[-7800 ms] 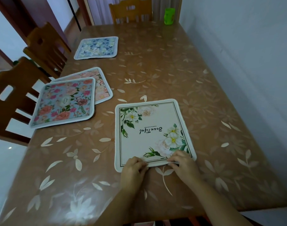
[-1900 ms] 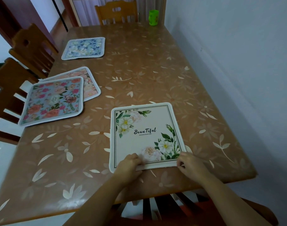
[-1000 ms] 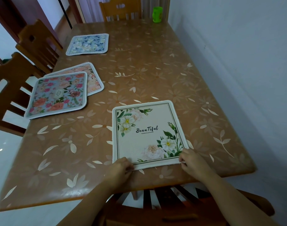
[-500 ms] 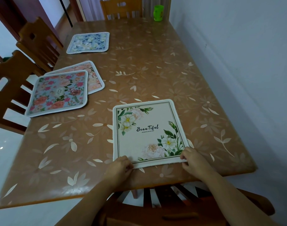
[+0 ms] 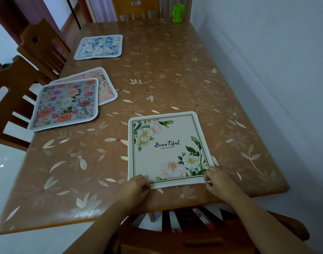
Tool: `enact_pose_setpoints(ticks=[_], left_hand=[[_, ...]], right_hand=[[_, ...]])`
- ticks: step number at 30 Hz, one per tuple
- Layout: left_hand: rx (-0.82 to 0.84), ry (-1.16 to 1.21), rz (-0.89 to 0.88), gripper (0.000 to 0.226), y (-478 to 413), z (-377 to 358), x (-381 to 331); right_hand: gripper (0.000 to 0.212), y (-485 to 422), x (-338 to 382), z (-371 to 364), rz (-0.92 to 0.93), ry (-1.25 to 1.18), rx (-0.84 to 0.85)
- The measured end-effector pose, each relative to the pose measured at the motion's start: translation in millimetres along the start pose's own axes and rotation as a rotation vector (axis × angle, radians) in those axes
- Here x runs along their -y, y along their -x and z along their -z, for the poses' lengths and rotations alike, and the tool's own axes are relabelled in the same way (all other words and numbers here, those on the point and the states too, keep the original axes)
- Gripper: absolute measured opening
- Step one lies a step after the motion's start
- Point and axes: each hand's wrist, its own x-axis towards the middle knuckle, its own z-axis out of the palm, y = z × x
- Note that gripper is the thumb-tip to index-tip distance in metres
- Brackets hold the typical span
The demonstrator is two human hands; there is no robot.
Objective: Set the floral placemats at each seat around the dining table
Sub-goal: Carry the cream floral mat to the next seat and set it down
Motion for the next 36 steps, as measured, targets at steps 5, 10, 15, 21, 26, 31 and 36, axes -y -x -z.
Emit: enact_pose_setpoints(ticks=[5,10,15,21,26,31,36], left_hand=[[0.002,-0.030,-0.011,0.005,0.4,-1.1,1.4],[-0.069,-0.051,0.019,0.028,-1.5,-3.2,6.0],[0.090,-0.267,-0.018,0.067,-13.5,-14.0,12.2],[0.245,-0.501,-0.017,0.084,-35.6,-21.2,6.0],[0.181,-0.441,-0.053,0.097,-55.4,-18.5,5.4],[0.121,-0.428,-0.019,0.096,-100.9,-17.0,14.2],[0.046,-0.401,0.005,0.092,-155.6,-7.7,26.2]], right_hand=[[0.006,0.8,-5.8,-1.9,0.024,-0.040,-0.014],[0.022,-0.7,-11.9,1.0,-0.017,-0.066,-0.097],[0.053,-14.8,-6.4,-11.9,0.039,0.157,0.013],[0.076,-49.5,20.1,-39.5,0.033,0.177,0.091],[0.083,-89.1,25.7,-40.6,0.182,0.257,0.014],[0.083,-141.5,20.9,-29.7,0.308,0.289,-0.011],[0.081,-192.1,19.6,-17.9,0.300,0.284,-0.060]])
